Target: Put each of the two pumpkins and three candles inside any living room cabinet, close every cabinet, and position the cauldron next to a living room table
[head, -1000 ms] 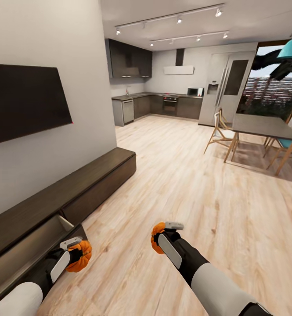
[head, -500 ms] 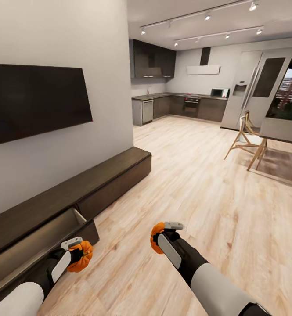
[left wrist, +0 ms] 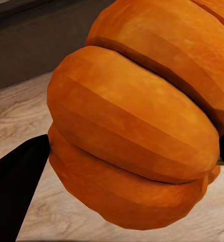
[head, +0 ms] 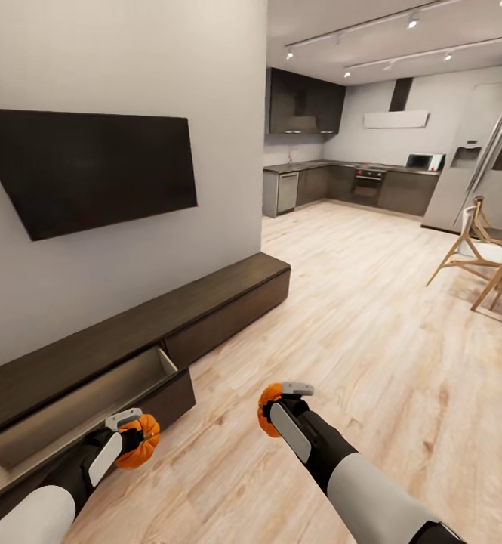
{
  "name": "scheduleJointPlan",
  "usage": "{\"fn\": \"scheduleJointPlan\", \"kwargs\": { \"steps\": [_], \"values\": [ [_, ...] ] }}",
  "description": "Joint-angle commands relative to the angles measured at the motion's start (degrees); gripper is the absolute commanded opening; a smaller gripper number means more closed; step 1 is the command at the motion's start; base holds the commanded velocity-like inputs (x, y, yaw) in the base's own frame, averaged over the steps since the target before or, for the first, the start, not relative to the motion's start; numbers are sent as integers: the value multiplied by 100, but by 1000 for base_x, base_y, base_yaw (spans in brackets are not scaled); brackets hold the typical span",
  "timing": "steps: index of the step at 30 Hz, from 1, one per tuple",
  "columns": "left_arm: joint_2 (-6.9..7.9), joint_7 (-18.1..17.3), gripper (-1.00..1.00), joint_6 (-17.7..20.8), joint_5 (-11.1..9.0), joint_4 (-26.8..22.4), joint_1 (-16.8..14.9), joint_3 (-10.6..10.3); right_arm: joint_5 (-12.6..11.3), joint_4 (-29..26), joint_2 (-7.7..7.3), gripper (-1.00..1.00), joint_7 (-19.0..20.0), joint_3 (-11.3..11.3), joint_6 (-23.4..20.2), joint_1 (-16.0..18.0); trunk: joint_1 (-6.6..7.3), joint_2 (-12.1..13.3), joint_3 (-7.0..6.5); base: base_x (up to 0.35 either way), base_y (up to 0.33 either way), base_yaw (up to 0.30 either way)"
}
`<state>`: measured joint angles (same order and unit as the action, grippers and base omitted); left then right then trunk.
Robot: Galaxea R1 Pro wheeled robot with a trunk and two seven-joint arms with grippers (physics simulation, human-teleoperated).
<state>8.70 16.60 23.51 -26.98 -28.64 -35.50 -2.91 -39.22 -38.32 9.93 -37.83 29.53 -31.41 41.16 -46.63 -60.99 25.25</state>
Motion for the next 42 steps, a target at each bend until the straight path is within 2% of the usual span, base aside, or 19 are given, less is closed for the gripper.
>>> {"fn": "scheduleJointPlan", "kwargs": {
  "steps": [1, 5, 42],
  "values": [
    [0, -4, -100, -5, 7, -1, -1, 1, 2, 0, 0, -100, 1, 0, 3, 1, 0, 0, 0, 0, -21, 292],
    [0, -20, -100, -11, 2, -8, -1, -2, 2, 0, 0, -100, -2, 0, 3, 0, 0, 0, 0, 0, -8, 292],
    [-35, -25, -100, 31, -9, -10, -1, 38, 3, -10, 4, -100, -4, 0, 7, 6, 813, 1484, -664, 0, 0, 288]
  ]
}}
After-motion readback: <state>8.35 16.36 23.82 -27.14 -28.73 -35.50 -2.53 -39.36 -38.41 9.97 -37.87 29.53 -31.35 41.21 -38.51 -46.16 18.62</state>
